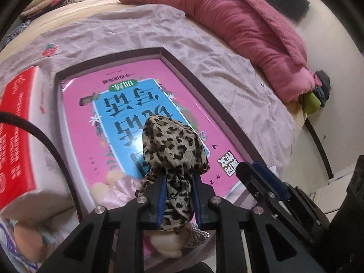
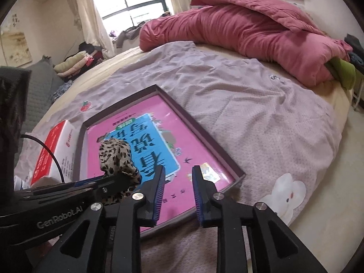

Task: Organize soft objects
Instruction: 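Lift and carry the cloth and doll toward the pink book tray with both tools, then open the right tool over the tray while the left tool lowers and releases the cloth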

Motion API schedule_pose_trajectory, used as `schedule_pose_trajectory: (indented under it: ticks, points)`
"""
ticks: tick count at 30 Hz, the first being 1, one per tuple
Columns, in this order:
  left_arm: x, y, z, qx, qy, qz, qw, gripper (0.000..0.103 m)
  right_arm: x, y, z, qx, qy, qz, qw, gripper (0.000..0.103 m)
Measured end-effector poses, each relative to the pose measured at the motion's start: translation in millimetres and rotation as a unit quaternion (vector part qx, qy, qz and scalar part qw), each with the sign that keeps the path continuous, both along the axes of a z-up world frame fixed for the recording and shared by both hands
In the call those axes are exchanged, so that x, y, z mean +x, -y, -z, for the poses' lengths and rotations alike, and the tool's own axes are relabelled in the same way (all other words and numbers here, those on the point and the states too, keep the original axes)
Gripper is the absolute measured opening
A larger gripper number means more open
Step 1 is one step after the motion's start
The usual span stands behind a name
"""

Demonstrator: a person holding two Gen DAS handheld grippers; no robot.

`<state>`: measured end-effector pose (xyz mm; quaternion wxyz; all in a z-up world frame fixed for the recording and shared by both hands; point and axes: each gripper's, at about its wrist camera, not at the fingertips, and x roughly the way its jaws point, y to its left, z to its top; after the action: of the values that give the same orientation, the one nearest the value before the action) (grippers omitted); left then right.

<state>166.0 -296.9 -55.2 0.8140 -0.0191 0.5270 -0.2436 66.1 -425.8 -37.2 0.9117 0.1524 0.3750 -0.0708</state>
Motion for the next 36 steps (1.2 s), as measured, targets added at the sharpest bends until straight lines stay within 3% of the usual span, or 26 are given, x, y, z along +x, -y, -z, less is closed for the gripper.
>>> schedule_pose_trajectory:
  ticks: [7,13,23,30,36]
  points:
    - [13,6,14,0.015,-0.032,0.012,0.9993,0.027,3,6,8,0.012,-0.014,0.007,1.000,0.033]
    - [16,7,16,0.020,-0.035,0.012,0.9991,0.035,3,7,8,0.010,-0.015,0.009,1.000,0.037]
    - [16,-7,8,0.013,-0.032,-0.003,0.9994,0.049,0,5,3,0.000,-0.007,0.016,1.000,0.053]
    - [17,-18,-2,0.007,-0.023,-0.015,0.9996,0.066,-1,1,-2,-0.009,-0.005,0.014,1.000,0.059]
    - [12,-22,-14,0.008,-0.006,-0.017,0.9998,0.067,-3,-6,-9,-0.019,0.005,0.006,1.000,0.060]
